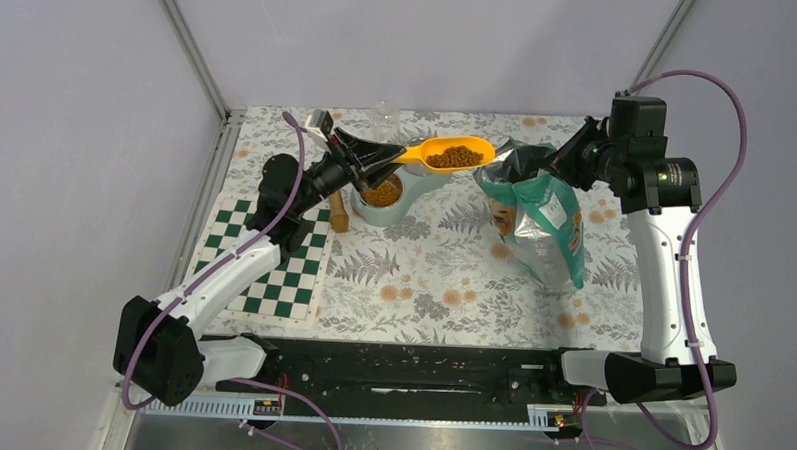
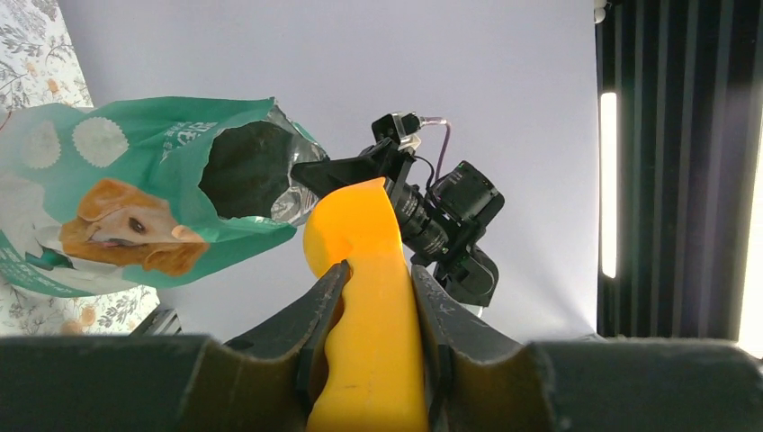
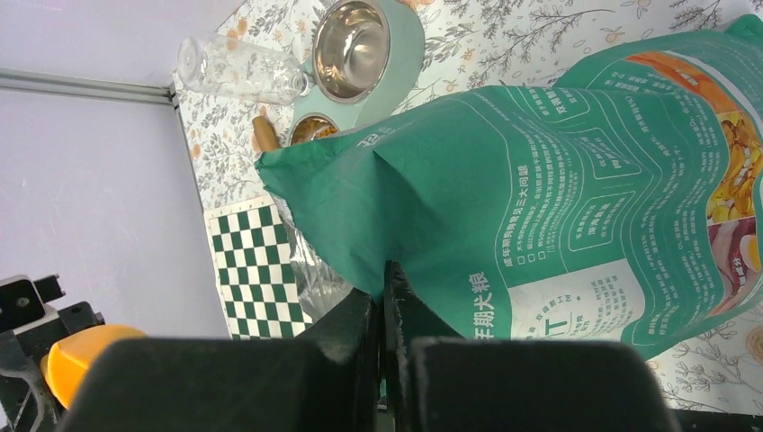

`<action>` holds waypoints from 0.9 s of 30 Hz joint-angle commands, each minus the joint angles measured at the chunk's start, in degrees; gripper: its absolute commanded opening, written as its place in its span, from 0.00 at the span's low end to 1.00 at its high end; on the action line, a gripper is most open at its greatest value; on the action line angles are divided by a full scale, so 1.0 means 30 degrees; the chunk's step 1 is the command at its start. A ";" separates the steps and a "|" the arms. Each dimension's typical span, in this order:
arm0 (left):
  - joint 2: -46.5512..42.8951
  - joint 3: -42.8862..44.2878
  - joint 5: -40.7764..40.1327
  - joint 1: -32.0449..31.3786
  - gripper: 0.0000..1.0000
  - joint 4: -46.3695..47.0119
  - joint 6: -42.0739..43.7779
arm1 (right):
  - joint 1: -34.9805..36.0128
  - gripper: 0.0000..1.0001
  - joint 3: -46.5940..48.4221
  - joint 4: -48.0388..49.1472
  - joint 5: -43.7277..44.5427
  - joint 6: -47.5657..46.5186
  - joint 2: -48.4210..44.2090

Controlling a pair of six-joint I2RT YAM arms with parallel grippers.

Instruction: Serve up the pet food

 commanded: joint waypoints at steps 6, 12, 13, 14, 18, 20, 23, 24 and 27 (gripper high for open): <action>-0.1433 -0.0973 -0.2105 0.1416 0.00 0.0011 0.0188 | -0.0467 0.00 0.0853 0.3150 -0.0673 0.0180 -0.1342; -0.0611 -0.2130 -0.4440 0.2291 0.00 0.0620 0.0492 | -0.0500 0.00 0.0214 0.3372 -0.0812 0.0287 -0.1846; -0.0435 -0.2345 -0.4761 0.2433 0.00 0.1021 0.0630 | -0.0500 0.00 0.0133 0.3430 -0.0853 0.0335 -0.1931; -0.0278 -0.2504 -0.5098 0.2539 0.00 0.1090 0.0716 | -0.0500 0.00 0.0046 0.3489 -0.0862 0.0360 -0.2004; 0.0377 -0.2883 -0.6546 0.2771 0.00 0.1585 0.2009 | -0.0512 0.00 -0.0195 0.3604 -0.0917 0.0432 -0.2240; 0.0929 -0.2583 -0.7335 0.2776 0.00 0.1133 0.3108 | -0.0507 0.00 -0.0249 0.3692 -0.0936 0.0424 -0.2307; 0.1976 -0.2328 -0.8481 0.2776 0.00 0.0970 0.3845 | -0.0500 0.00 -0.0240 0.3683 -0.0900 0.0422 -0.2361; 0.2375 -0.2289 -0.8837 0.2776 0.00 0.1201 0.3836 | -0.0500 0.00 -0.0246 0.3667 -0.0893 0.0418 -0.2394; 0.3824 -0.1864 -0.9170 0.2923 0.00 0.2259 0.4042 | -0.0500 0.00 -0.0198 0.3677 -0.0955 0.0462 -0.2485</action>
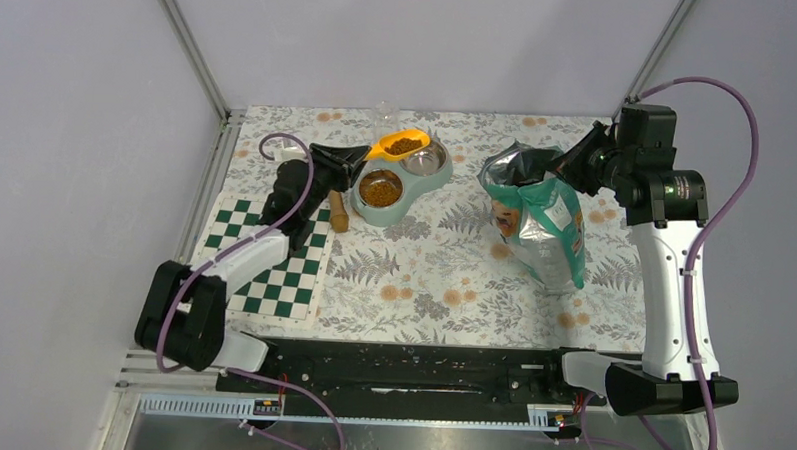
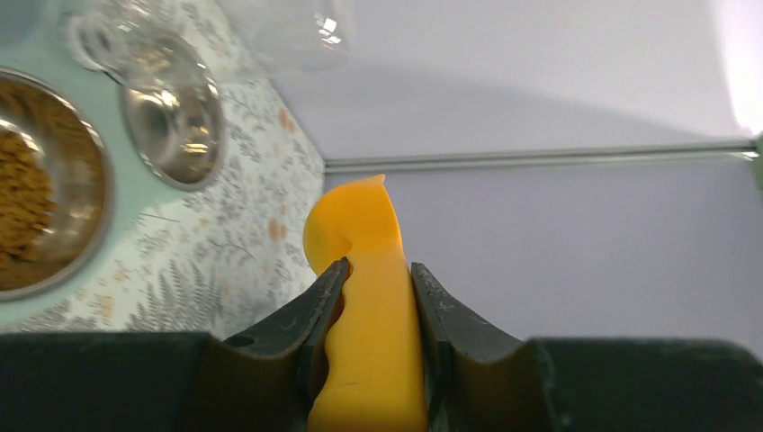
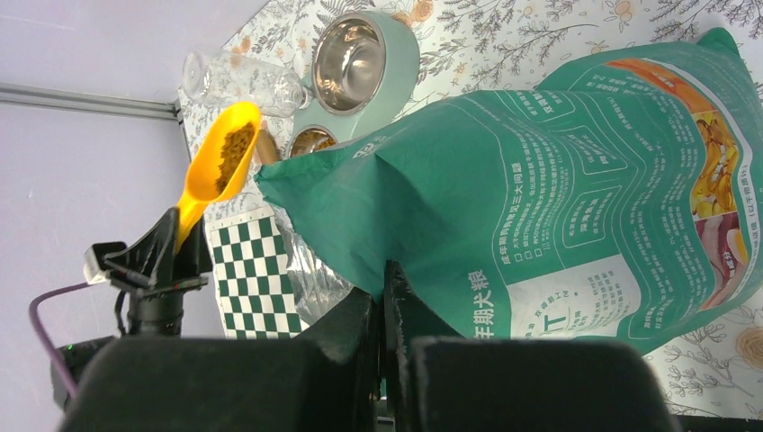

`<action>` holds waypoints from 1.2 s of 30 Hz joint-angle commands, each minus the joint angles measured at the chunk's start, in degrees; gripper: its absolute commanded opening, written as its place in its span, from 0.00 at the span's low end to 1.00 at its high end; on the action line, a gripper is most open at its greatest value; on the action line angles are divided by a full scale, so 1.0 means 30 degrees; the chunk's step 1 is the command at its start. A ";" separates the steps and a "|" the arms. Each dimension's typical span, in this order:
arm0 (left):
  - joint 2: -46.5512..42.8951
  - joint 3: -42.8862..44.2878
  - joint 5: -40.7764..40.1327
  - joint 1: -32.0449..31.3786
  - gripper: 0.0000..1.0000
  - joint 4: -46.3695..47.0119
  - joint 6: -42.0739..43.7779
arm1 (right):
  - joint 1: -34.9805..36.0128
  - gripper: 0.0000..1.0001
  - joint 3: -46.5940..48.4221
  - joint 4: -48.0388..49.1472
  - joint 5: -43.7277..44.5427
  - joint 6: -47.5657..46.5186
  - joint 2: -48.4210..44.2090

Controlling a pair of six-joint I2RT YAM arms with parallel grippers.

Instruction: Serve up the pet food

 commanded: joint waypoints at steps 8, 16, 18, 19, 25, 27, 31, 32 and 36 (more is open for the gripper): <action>0.4724 0.2511 -0.1978 0.0271 0.00 0.3764 0.1808 | 0.0003 0.00 0.0958 0.3201 -0.1159 0.0528 -0.1358; 0.6541 0.3641 -0.2723 0.0102 0.00 0.2942 0.3078 | 0.0003 0.00 0.1161 0.3153 -0.1547 0.0612 -0.1133; 0.6697 0.3774 -0.2928 0.0103 0.00 0.2301 0.3220 | 0.0002 0.00 0.1262 0.3163 -0.1589 0.0681 -0.1040; 0.6827 0.4094 -0.2942 0.0095 0.00 0.1690 0.3466 | -0.0001 0.00 0.1270 0.3169 -0.1572 0.0651 -0.1023; 0.7384 0.4846 -0.3716 -0.0175 0.00 0.0155 0.4644 | -0.0001 0.00 0.1136 0.3170 -0.1565 0.0615 -0.0897; 0.7619 0.5171 -0.4147 -0.0290 0.00 -0.0392 0.4693 | -0.0013 0.00 0.1107 0.3160 -0.1545 0.0565 -0.0902; 0.7866 0.6186 -0.5596 -0.0845 0.00 -0.2652 0.5720 | 0.0003 0.00 0.1056 0.2953 -0.1310 0.0423 -0.0860; 0.7949 0.6502 -0.5938 -0.1035 0.00 -0.3221 0.6005 | -0.0015 0.00 0.1017 0.2967 -0.1281 0.0395 -0.0887; 0.8060 0.7681 -0.7287 -0.1601 0.00 -0.5380 0.7152 | -0.0016 0.00 0.0899 0.2968 -0.1084 0.0331 -0.0931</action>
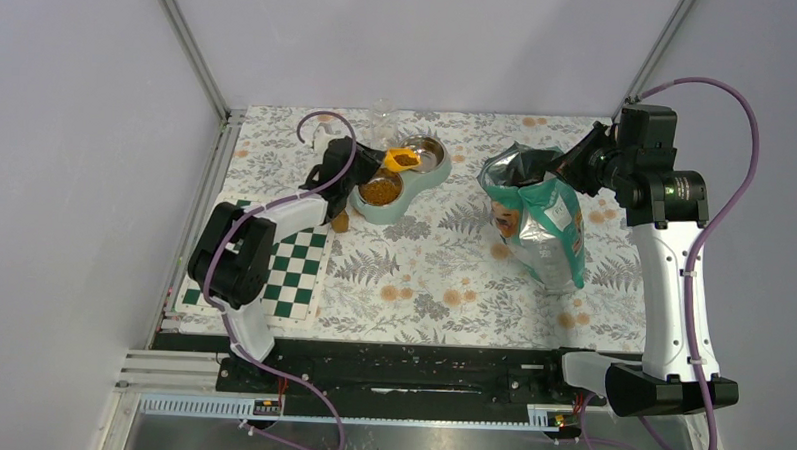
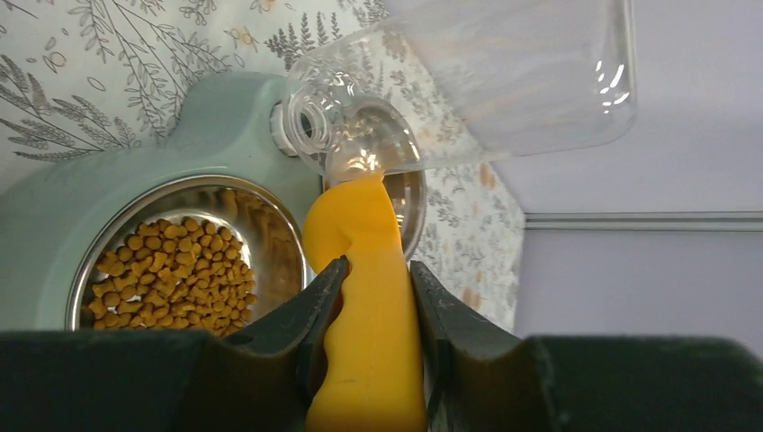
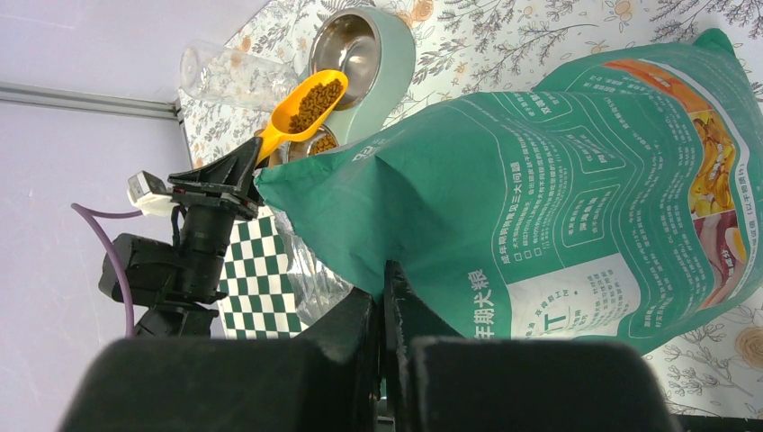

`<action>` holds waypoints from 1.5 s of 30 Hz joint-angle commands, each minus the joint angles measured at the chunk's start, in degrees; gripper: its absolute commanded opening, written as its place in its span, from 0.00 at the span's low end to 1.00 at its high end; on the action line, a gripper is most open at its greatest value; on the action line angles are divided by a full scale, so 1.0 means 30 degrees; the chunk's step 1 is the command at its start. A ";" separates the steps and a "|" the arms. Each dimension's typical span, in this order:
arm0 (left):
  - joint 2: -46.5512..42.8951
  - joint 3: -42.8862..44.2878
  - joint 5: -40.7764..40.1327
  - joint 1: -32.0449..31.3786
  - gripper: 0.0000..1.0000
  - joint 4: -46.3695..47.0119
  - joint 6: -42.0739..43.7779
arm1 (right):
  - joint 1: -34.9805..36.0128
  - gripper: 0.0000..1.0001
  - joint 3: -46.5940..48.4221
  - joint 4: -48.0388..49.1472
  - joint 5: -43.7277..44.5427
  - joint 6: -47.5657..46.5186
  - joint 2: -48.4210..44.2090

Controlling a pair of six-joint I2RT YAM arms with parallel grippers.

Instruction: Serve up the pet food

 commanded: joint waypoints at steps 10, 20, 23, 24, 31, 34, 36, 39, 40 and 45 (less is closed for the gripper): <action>0.0343 0.4405 -0.5855 -0.1776 0.00 -0.5014 0.3177 | 0.0002 0.00 0.0629 0.2971 -0.0944 0.0267 -0.0977; 0.0507 0.6061 -0.8103 -0.3024 0.00 -0.5250 0.6082 | 0.0002 0.00 0.0327 0.2996 -0.0891 0.0225 -0.1094; 0.0276 0.6513 -0.8436 -0.3383 0.00 -0.5336 0.7154 | 0.0003 0.00 0.0268 0.2969 -0.0831 0.0154 -0.1123; 0.0197 0.6650 -0.8539 -0.3497 0.00 -0.5365 0.7564 | 0.0003 0.00 0.0240 0.2991 -0.0826 0.0140 -0.1149; -0.1283 0.7147 -0.8667 -0.4136 0.00 -0.6413 0.9053 | -0.0004 0.00 0.0173 0.2997 -0.0738 0.0021 -0.1100; -0.2760 0.7244 -0.7363 -0.4166 0.00 -0.7750 0.8716 | -0.0007 0.00 0.0144 0.2997 -0.0753 -0.0102 -0.1040; -0.4015 0.7144 -0.6322 -0.4151 0.00 -0.8786 0.8463 | 0.0000 0.00 0.0111 0.2994 -0.0801 -0.0188 -0.1005; -0.6131 0.6669 -0.4368 -0.3976 0.00 -0.9480 0.8115 | -0.0004 0.00 0.0050 0.2991 -0.0966 -0.0328 -0.0976; -0.6781 0.6486 -0.3346 -0.3799 0.00 -0.9593 0.7948 | 0.0002 0.00 0.0055 0.2975 -0.1041 -0.0400 -0.0977; -1.0204 0.5447 0.0392 -0.2953 0.00 -1.0041 0.7309 | 0.0003 0.00 0.0084 0.2983 -0.1368 -0.0424 -0.0970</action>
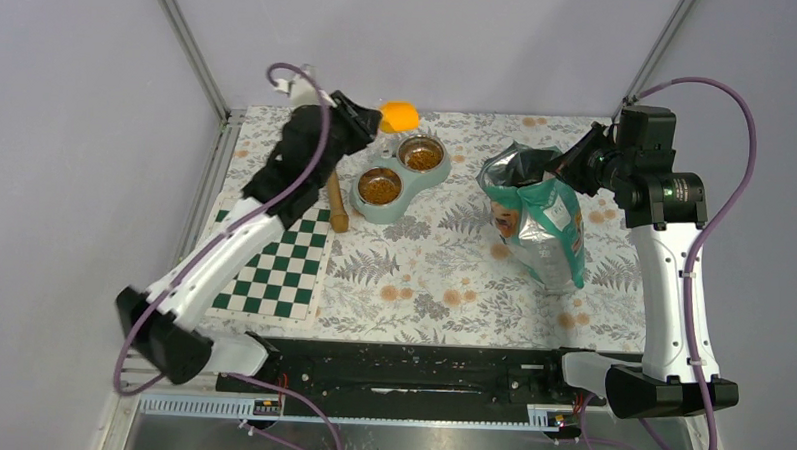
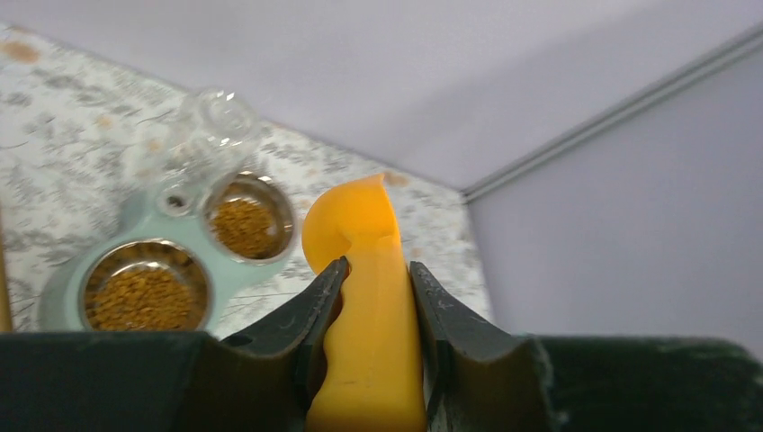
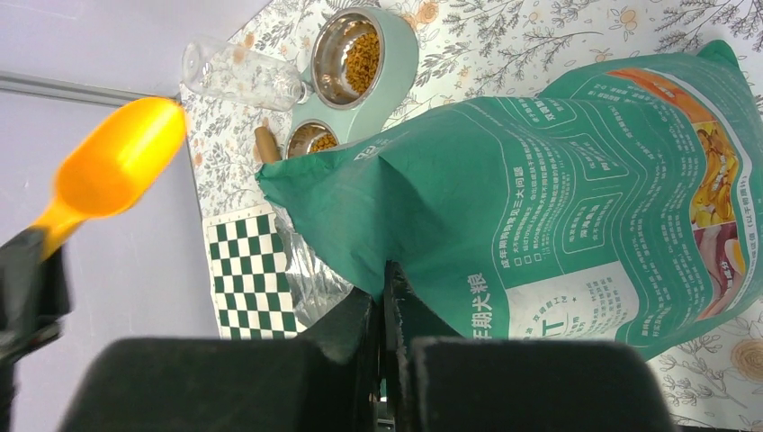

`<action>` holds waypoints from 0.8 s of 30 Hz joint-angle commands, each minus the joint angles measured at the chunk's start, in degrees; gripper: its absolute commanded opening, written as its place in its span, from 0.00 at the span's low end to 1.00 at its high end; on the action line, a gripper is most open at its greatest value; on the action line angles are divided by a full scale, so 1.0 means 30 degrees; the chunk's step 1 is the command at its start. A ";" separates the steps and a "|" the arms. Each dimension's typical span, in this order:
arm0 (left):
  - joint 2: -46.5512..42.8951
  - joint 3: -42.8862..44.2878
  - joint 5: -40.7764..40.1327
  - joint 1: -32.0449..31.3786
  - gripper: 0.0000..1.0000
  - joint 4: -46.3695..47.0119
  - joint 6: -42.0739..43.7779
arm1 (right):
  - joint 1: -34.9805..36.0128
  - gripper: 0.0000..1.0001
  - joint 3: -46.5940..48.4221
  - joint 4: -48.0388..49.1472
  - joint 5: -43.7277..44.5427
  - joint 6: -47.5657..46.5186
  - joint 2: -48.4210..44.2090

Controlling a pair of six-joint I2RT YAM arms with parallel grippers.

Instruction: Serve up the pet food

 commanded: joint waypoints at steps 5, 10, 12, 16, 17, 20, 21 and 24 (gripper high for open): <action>-0.4758 -0.1914 0.9689 0.1237 0.00 0.3210 -0.0174 | 0.0003 0.00 0.0572 0.2544 -0.1700 -0.0508 -0.0777; -0.5093 -0.2956 1.4315 0.1191 0.00 0.6961 -0.1233 | 0.0006 0.00 -0.0019 0.3622 -0.2823 -0.0365 -0.1043; -0.4799 -0.3767 1.5523 0.1125 0.00 0.8691 -0.2216 | 0.0024 0.00 -0.0181 0.3855 -0.3297 -0.0226 -0.1098; -0.3962 -0.4704 1.5482 0.0547 0.00 0.9611 -0.2617 | 0.0015 0.00 -0.0373 0.3865 -0.3871 -0.0273 -0.1228; -0.3708 -0.4681 1.5361 0.0349 0.00 0.9544 -0.2527 | 0.0045 0.00 -0.0431 0.3865 -0.3913 -0.0331 -0.1302; -0.2777 -0.4372 1.5013 -0.0145 0.00 0.9448 -0.2417 | 0.0174 0.00 -0.0410 0.3590 -0.3983 -0.0693 -0.1381; -0.2392 -0.4175 1.4973 -0.0290 0.00 0.9311 -0.2477 | 0.0226 0.00 -0.0373 0.3446 -0.4004 -0.0820 -0.1300; -0.1073 -0.2703 1.4750 -0.0637 0.00 0.7351 -0.2409 | 0.0540 0.00 -0.0385 0.3114 -0.3980 -0.1185 -0.1091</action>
